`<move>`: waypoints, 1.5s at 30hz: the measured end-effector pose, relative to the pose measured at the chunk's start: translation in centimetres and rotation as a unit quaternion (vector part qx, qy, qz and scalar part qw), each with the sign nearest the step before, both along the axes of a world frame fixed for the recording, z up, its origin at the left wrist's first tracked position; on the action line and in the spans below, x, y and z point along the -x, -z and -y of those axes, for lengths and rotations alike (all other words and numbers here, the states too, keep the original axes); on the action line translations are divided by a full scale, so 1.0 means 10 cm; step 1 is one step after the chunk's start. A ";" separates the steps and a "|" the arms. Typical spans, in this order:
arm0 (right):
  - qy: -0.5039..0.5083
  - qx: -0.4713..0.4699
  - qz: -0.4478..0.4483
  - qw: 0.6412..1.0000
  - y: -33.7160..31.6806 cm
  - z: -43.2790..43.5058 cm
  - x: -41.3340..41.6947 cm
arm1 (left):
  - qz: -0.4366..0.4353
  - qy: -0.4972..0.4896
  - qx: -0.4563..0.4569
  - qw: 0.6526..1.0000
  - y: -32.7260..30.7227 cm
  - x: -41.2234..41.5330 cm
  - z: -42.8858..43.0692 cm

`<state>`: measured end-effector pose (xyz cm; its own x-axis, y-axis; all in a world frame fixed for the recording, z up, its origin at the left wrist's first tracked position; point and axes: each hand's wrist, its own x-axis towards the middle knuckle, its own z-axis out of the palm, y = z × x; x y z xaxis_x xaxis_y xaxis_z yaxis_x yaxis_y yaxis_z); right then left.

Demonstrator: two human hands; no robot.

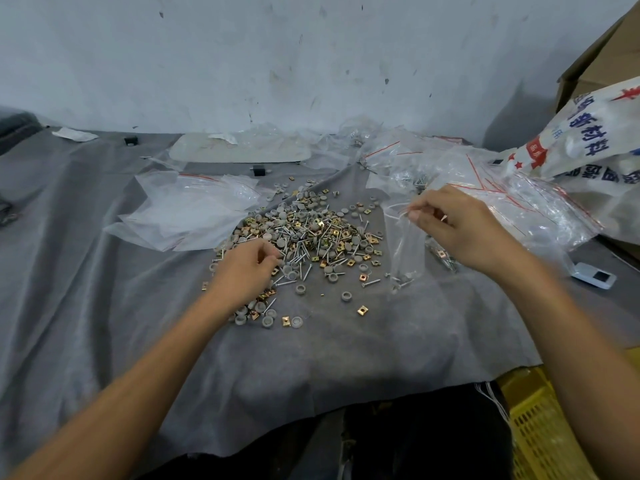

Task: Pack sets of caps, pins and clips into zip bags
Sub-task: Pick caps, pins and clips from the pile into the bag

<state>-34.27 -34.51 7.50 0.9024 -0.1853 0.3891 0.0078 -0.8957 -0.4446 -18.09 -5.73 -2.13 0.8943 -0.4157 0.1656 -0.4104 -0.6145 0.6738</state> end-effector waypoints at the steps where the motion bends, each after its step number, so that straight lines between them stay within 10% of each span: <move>1: 0.002 0.000 -0.004 1.000 0.02 -0.02 0.00 | 0.006 0.014 -0.021 1.000 0.02 0.01 0.05; 16: -0.016 -0.011 -0.051 0.999 0.17 -0.11 0.02 | 0.071 0.131 -0.082 0.985 0.07 -0.37 1.18; 27: -0.007 -0.027 -0.056 0.998 0.19 -0.03 0.11 | 0.167 0.201 -0.305 0.916 0.07 -0.51 1.20; 45: -0.043 -0.033 -0.056 0.997 0.20 -0.30 0.00 | 0.136 0.151 -0.214 0.955 -0.34 -0.37 0.41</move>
<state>-34.32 -31.51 5.49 0.9530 -0.1267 0.2753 0.0315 -0.8621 -0.5058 -14.41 -9.84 1.24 0.6715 -0.7294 0.1310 -0.7362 -0.6364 0.2305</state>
